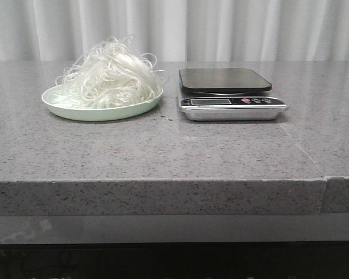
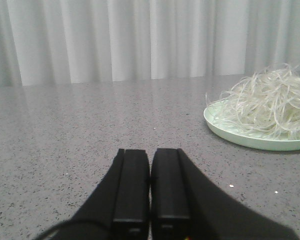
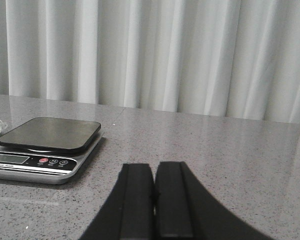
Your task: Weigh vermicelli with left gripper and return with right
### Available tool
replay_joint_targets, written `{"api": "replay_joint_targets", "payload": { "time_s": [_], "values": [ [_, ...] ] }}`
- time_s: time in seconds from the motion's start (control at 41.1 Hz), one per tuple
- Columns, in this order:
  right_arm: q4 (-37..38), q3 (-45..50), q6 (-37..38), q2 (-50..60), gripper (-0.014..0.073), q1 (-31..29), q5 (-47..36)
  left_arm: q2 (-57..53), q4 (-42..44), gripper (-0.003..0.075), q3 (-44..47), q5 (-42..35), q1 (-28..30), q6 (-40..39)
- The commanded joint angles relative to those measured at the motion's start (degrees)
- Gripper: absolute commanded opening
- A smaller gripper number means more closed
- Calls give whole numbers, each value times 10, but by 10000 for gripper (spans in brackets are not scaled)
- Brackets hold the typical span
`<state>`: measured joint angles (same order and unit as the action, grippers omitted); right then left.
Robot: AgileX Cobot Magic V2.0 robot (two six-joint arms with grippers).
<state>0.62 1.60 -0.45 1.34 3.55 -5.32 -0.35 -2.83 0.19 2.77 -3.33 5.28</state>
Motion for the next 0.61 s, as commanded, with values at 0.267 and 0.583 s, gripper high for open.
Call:
{"api": "replay_joint_targets", "payload": {
  "time_s": [0.267,0.583],
  "values": [
    [-1,-5,-6,2,160,-4,-42,-11,-6,145,3,-40,0,-1],
    [-1,-24,-6,2,160,-4,-33,-11,-8,145,-7,-78,0,-1]
  ]
}}
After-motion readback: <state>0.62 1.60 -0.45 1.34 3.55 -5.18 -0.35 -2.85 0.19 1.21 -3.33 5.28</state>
